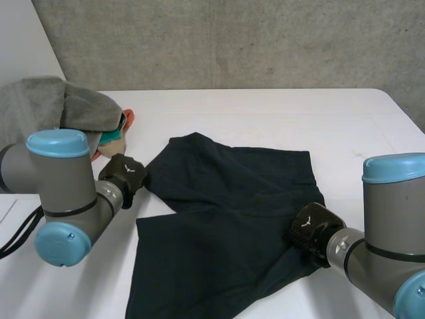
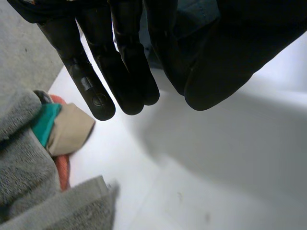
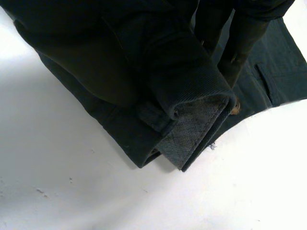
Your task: Fold the laundry.
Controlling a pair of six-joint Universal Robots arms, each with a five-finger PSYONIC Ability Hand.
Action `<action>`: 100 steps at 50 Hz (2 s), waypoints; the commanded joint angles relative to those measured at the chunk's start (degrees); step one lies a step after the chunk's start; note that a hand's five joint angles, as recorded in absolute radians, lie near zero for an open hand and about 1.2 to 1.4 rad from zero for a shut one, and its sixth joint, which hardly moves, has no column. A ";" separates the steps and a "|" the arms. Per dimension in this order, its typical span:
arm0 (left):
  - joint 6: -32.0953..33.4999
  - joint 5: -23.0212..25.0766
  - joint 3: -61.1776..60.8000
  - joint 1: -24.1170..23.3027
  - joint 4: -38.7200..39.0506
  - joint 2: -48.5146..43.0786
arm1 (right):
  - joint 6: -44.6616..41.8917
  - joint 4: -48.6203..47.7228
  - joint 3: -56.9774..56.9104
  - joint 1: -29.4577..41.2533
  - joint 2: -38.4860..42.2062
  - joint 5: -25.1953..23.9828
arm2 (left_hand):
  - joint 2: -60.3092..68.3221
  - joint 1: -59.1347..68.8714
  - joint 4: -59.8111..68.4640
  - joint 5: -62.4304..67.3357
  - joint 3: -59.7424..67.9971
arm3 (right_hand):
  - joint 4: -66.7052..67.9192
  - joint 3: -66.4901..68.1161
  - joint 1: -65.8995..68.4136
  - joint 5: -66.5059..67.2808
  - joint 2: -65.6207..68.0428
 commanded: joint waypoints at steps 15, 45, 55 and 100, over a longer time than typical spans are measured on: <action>-11.42 0.35 -1.97 -2.57 0.98 9.27 | 2.74 -0.41 0.14 0.06 -0.72 -0.25 | -40.26 -38.72 -40.54 -38.30 -39.90 | 11.11 11.55 16.16 12.13 12.16; -32.52 6.42 -33.61 -12.07 -17.74 35.82 | 22.16 -3.48 -3.82 -0.73 -0.63 -1.48 | -39.08 -37.54 -39.36 -37.13 -38.73 | 11.11 11.55 16.16 12.13 12.16; -32.69 6.50 -33.09 -12.50 -13.43 27.74 | 23.92 -3.57 -3.73 -0.81 -0.72 -1.48 | 11.51 13.05 11.23 13.47 11.87 | 11.11 11.55 16.16 12.13 12.16; -7.12 2.46 28.07 -11.28 18.65 -13.56 | 12.94 -18.59 -25.16 -1.69 13.15 3.88 | 11.53 13.07 11.25 13.48 11.88 | 11.11 11.55 16.16 12.13 12.16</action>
